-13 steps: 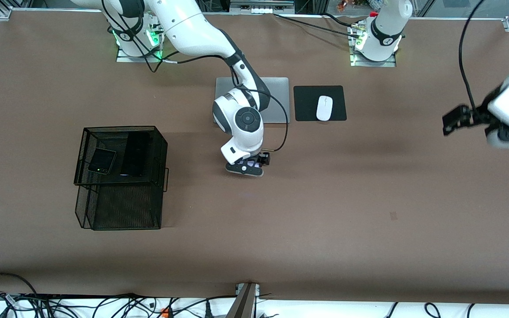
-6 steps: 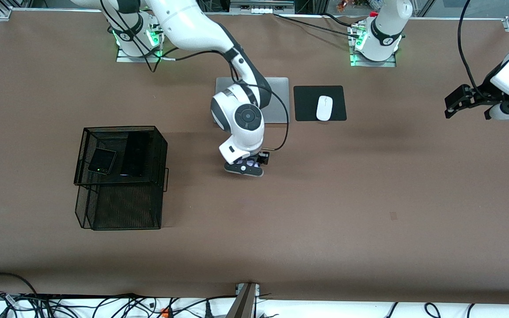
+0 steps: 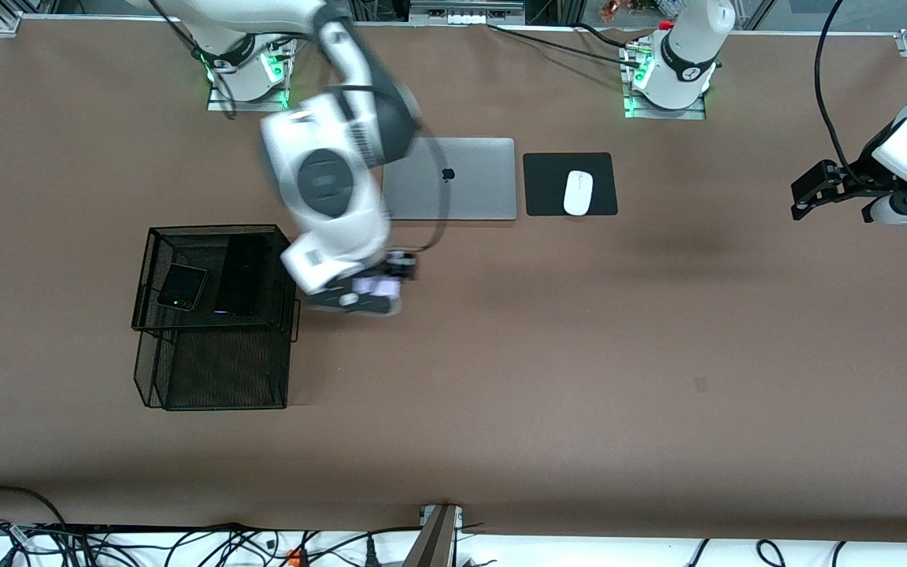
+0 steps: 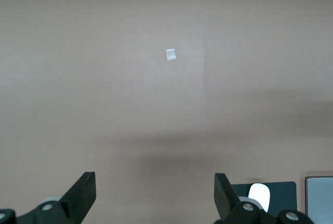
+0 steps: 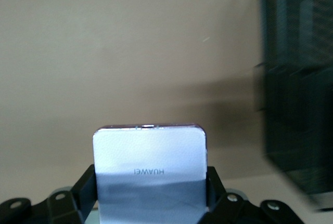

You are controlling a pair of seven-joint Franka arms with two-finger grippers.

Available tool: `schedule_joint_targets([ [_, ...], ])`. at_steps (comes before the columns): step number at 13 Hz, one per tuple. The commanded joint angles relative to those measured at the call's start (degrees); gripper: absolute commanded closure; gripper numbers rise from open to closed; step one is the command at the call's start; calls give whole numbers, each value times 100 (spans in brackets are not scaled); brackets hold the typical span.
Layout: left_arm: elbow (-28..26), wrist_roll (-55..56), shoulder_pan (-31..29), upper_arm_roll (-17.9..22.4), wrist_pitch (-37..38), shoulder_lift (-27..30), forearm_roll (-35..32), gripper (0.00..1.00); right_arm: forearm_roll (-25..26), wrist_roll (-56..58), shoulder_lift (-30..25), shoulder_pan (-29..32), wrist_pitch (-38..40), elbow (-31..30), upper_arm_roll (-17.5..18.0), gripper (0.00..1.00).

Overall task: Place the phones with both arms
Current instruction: 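Carry the white phone into the mesh organizer with the right gripper and release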

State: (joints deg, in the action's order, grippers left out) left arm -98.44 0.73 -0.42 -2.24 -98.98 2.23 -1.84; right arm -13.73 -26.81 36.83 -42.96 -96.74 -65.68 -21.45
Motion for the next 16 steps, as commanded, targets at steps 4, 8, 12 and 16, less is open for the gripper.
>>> schedule_joint_targets([
  [4,167,-109,34,22,28,-161,79,0,-69,2591,69,1349,8,12,-553,69],
  [8,220,-82,86,4,63,-188,70,0,-139,3182,684,1887,-1213,-49,-509,69],
  [12,255,-109,86,4,63,-188,70,0,-692,3297,1062,1915,-2023,-646,-483,69],
  [16,263,-91,104,-14,72,-188,70,0,-710,3227,1195,1862,-2024,-849,-378,54],
])
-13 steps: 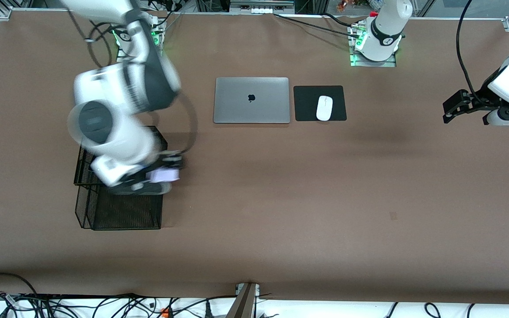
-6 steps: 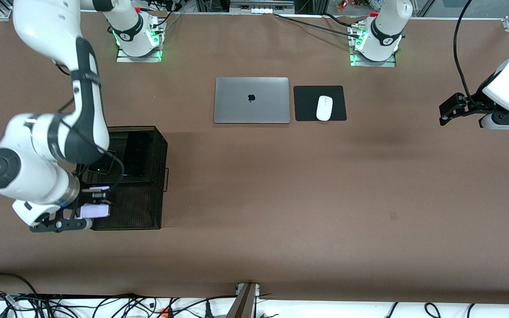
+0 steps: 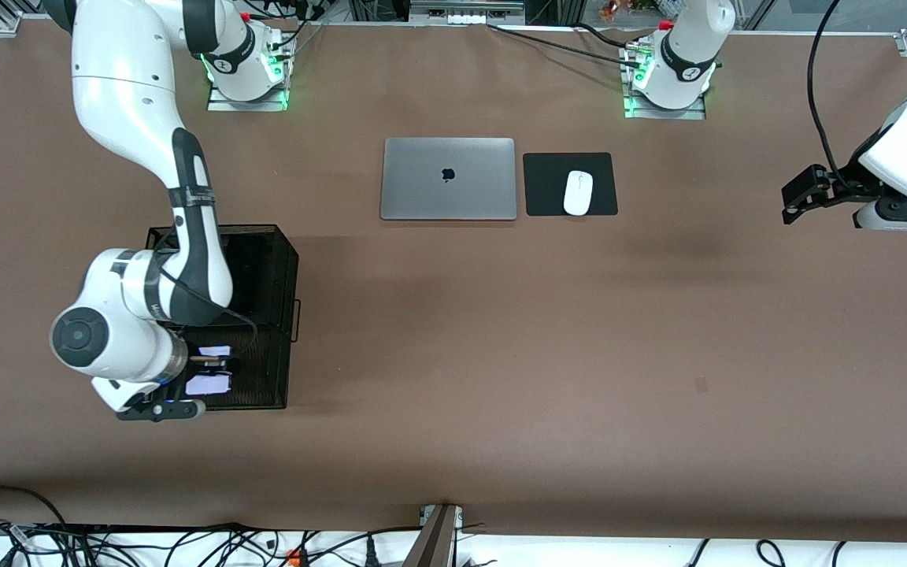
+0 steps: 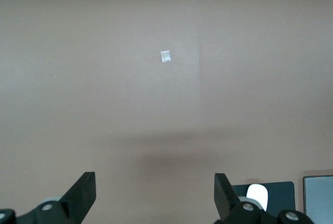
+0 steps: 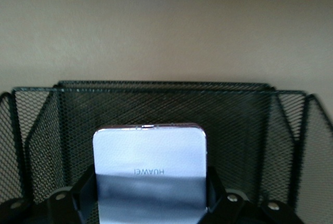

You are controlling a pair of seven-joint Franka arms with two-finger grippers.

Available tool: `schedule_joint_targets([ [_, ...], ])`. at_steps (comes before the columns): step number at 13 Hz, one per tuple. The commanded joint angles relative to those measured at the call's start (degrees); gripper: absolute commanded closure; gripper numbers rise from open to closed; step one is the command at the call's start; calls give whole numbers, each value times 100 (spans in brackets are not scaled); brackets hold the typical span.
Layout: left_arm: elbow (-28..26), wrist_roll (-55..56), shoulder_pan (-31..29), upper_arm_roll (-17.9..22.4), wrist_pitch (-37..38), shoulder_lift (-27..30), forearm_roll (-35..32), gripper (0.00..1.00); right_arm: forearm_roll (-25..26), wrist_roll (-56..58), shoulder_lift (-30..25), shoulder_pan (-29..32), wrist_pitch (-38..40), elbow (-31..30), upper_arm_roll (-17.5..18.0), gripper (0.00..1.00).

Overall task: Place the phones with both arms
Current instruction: 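Carry the white phone into the mesh organizer with the right gripper and release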

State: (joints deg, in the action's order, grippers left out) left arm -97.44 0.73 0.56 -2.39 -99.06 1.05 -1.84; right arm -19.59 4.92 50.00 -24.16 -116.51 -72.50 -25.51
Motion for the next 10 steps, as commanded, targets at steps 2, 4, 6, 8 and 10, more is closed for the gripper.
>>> schedule_joint_targets([
  [2,163,-100,6,2,80,-70,70,0,-194,27,-96,34,-56,-168,37,0],
  [4,163,-100,6,2,80,-70,70,0,-317,97,-122,69,-56,-90,20,0],
  [6,163,-100,6,2,89,-70,70,0,-317,89,-245,87,32,85,-24,0],
  [8,172,-91,14,2,80,-70,70,0,-317,80,-542,104,347,122,-50,0],
  [10,163,-100,6,2,89,-70,70,0,-256,71,-1043,78,856,113,-120,0],
])
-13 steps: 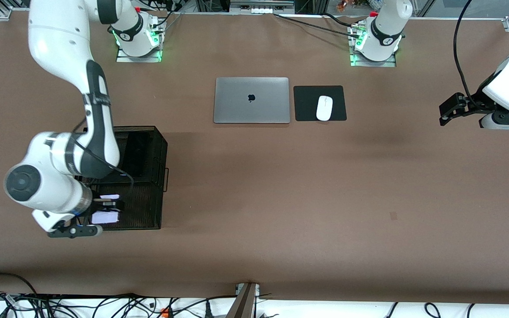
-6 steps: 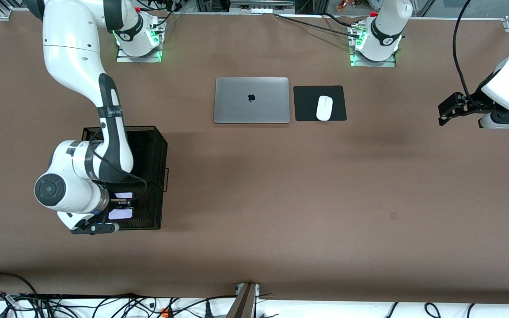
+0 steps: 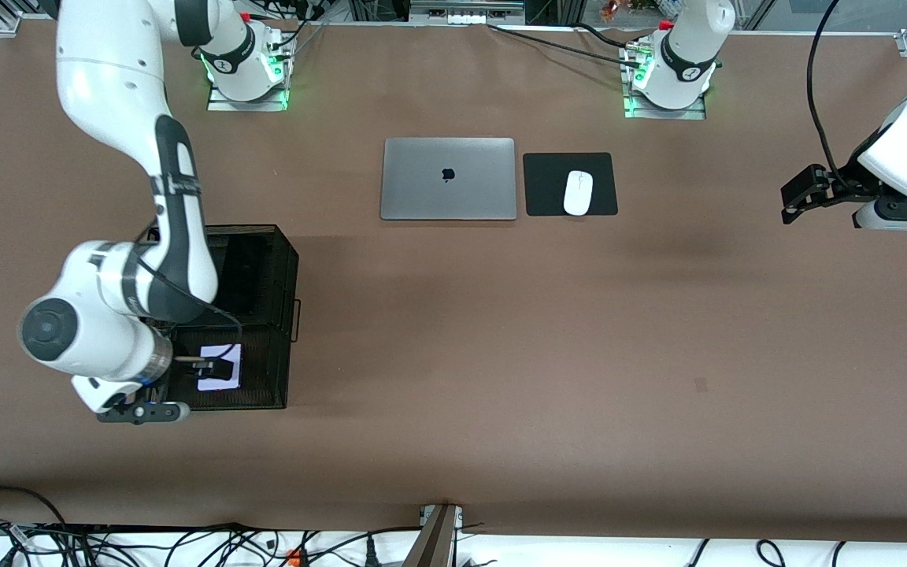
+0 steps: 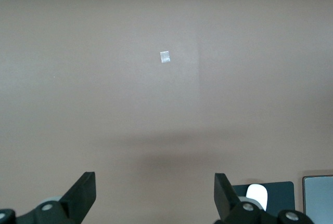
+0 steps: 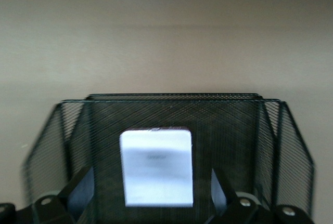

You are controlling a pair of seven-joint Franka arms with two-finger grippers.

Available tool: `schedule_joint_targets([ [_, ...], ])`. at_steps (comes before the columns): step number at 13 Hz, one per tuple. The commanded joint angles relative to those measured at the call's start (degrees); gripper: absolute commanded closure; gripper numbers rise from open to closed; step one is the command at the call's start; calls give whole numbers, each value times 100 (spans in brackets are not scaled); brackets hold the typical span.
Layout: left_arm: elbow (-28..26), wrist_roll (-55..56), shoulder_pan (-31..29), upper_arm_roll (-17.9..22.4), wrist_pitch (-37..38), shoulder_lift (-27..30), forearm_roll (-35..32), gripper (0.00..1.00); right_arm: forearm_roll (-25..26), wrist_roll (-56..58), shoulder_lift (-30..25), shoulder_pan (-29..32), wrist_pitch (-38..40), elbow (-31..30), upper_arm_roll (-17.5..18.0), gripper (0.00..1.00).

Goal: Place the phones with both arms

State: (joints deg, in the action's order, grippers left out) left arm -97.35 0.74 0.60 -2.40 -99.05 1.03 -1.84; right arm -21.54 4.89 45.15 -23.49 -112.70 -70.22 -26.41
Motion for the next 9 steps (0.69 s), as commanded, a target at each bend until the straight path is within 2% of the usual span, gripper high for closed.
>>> schedule_joint_targets([
  [1,155,-100,1,2,87,-68,70,0,-52,74,-786,-24,886,-114,-144,0],
  [3,155,-82,10,2,87,-68,70,0,323,56,-1269,-50,1599,-193,-233,0],
  [7,155,-100,1,2,87,-68,70,0,1273,38,-2245,-147,2234,-614,-233,0],
  [9,155,-109,-25,11,96,-68,70,0,1835,30,-3061,-60,2139,-1315,-76,0],
])
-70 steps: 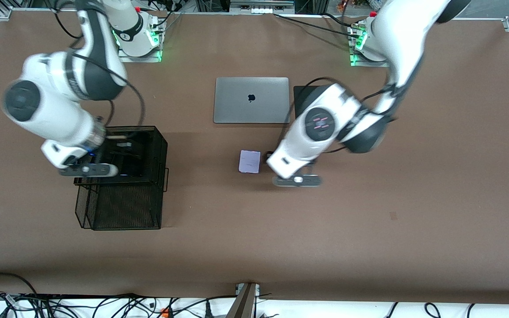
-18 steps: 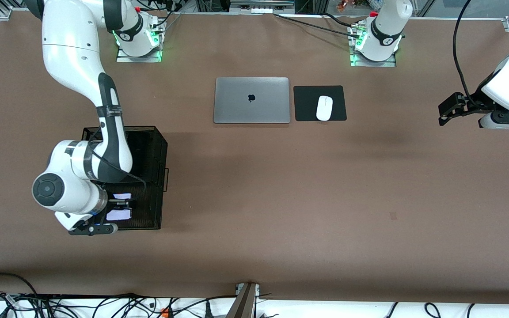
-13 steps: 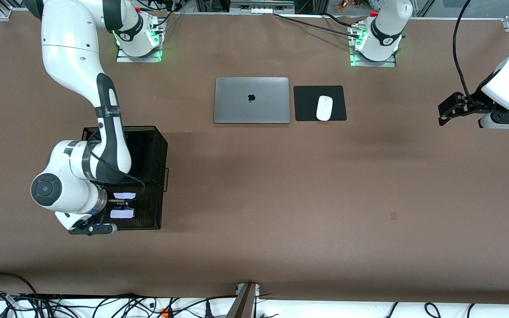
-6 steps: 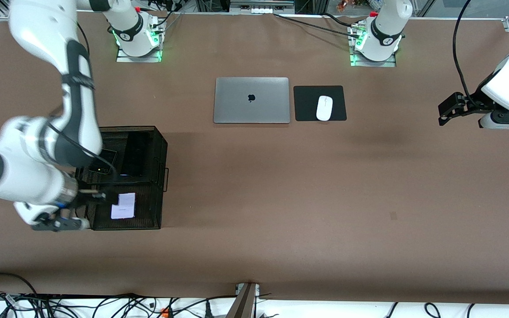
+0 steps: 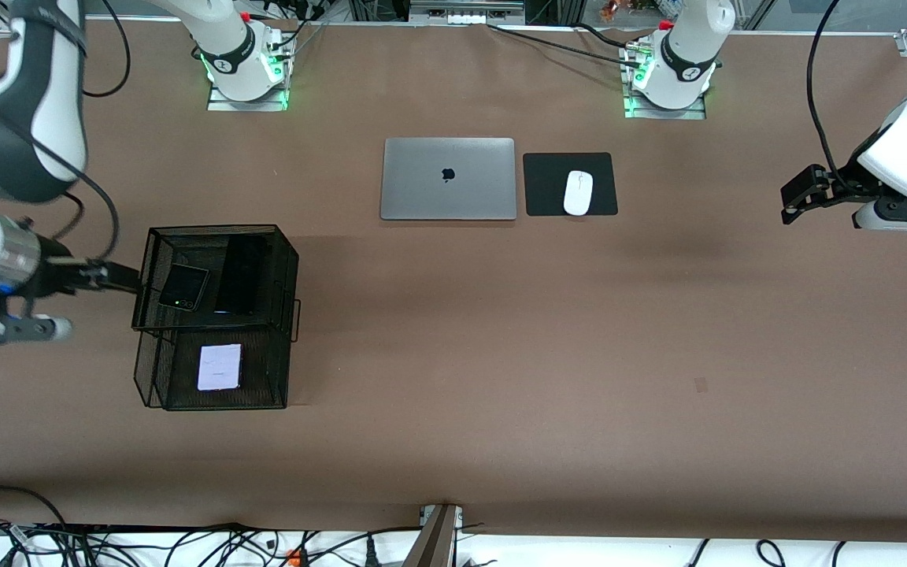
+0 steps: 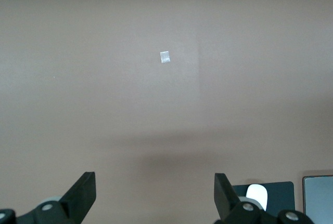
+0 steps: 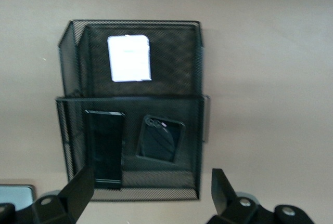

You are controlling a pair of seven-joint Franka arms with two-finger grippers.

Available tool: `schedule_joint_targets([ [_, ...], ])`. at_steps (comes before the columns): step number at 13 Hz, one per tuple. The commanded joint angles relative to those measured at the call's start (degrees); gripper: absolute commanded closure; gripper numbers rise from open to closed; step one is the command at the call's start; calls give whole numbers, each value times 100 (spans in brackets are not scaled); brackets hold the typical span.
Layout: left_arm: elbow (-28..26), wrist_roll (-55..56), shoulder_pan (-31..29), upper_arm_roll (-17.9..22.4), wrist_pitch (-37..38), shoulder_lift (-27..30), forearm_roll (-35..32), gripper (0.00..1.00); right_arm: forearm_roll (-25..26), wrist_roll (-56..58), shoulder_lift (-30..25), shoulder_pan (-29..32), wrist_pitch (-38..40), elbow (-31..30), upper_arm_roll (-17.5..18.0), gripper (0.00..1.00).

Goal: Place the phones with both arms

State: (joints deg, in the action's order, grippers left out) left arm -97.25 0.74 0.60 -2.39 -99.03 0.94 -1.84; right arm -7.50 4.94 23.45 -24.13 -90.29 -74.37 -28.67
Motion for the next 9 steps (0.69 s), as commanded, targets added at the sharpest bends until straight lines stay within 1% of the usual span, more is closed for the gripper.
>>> schedule_joint_targets([
  [1,145,-109,-43,10,94,-59,79,0,660,25,-1243,179,-224,-1252,352,0],
  [2,145,-109,-52,10,94,-59,70,0,819,25,-1508,538,-304,-1481,658,0],
  [3,145,-100,-43,10,94,-59,70,0,890,25,-1728,1089,-313,-1658,1183,0],
  [5,145,-109,-43,10,94,-59,70,0,926,25,-1975,2267,-322,-1826,2264,0],
  [6,145,-109,-43,10,94,-59,79,0,996,-80,-2020,2603,-296,-1827,2670,0],
  [7,145,-109,-43,10,94,-59,70,0,1014,-307,-2029,2667,-235,-1818,2796,0],
  [9,145,-117,-52,10,94,-59,79,0,1014,-301,-2055,2659,-129,-1783,2806,0],
])
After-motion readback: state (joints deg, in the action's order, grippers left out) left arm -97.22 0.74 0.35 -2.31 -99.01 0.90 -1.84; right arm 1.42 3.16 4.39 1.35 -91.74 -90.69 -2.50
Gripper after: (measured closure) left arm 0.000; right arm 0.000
